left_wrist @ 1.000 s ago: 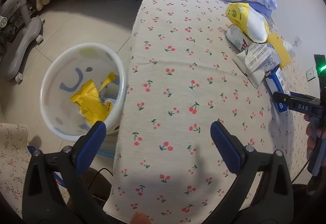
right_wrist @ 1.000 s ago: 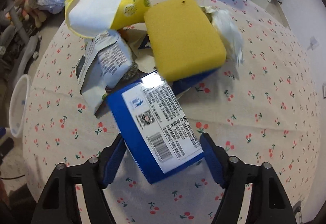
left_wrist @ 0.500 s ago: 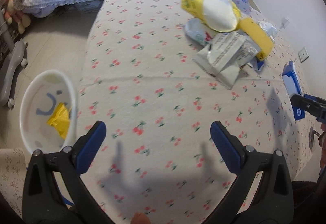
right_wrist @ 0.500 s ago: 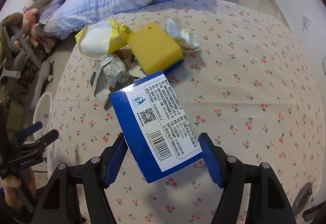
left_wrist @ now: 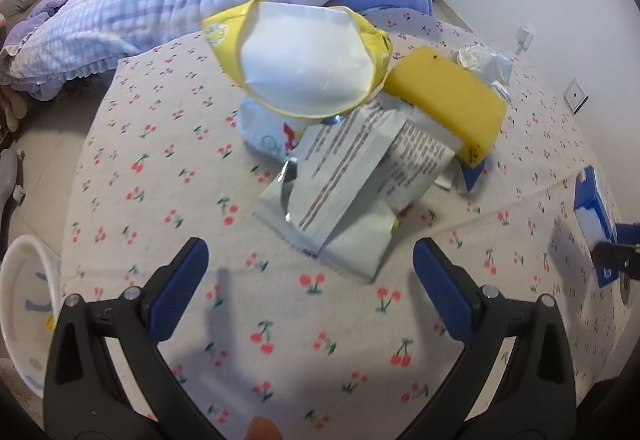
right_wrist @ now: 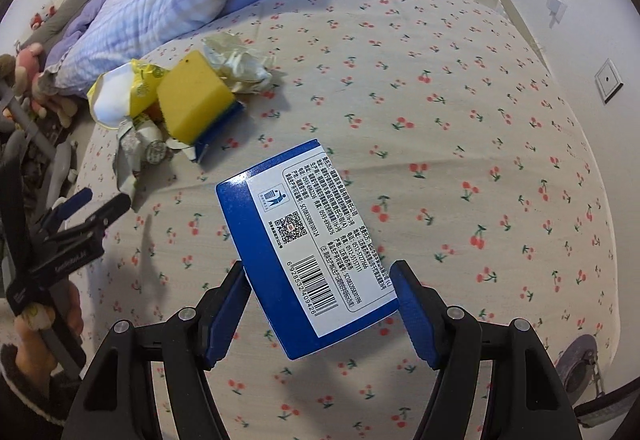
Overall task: Collect trash
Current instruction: 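Reach the left tool to the white printed wrapper and grasp it, then carry the wrapper over the bin and release it while right tool holds blue box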
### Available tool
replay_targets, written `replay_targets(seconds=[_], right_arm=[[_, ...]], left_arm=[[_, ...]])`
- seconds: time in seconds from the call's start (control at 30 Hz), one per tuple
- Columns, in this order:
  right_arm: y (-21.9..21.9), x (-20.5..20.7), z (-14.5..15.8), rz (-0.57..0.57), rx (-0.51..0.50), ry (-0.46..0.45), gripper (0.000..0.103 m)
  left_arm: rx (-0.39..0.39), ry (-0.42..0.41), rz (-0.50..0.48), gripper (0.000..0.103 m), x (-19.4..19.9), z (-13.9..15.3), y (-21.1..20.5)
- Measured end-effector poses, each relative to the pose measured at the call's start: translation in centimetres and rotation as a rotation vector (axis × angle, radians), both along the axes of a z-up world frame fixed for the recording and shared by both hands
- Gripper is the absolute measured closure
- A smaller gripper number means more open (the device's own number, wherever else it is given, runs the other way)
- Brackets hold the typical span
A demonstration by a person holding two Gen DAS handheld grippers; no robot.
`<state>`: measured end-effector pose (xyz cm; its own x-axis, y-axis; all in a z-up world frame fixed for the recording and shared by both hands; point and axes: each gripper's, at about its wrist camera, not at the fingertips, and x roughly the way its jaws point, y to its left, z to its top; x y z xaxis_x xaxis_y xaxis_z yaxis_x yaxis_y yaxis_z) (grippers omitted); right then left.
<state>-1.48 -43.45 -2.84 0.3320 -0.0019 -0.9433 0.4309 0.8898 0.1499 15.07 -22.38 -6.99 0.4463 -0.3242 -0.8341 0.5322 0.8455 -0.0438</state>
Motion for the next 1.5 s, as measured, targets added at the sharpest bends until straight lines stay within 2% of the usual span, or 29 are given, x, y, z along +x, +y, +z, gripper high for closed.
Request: replay_targets(seconds=[0.37,0.5,0.77,0.87,1.03,1.17,1.27,1.5], right_arm=[[-0.7,0.3,0.0,-0.013,0.006,0.000,0.031],[-0.2,0.6,0.1,-0.009,0.007,-0.005,0.031],[0.6,1.2,0.4,-0.009,0.006,-0.013,0.030],[0.7,1.4,0.7,-0.008,0.006,-0.022,0.031],[1.3,1.8,1.0,-0.005,0.010,-0.034,0.030],[2.0,2.1,1.3,0.007,0.010,-0.043,0.030],[2.6,2.4,1.5,0.013,0.010,-0.047,0.031],[4.1,3.2,1.8,0.036,0.007,-0.055,0.031]], left_arm=[[-0.043,0.004,-0.018,0.003,1.4,-1.9,-1.1],[-0.043,0.003,-0.032,0.020,1.3,-1.6,-1.3],[-0.034,0.049,-0.060,0.042,0.1,-0.9,-0.6],[-0.028,0.078,-0.069,0.058,-0.5,-0.6,0.0],[-0.018,0.099,-0.072,0.072,-0.9,-0.2,1.5],[-0.026,0.108,-0.065,0.090,-0.9,0.3,3.1],[-0.031,0.105,-0.048,0.097,-0.8,0.8,4.3],[-0.078,0.112,0.009,0.098,-0.5,2.1,7.0]])
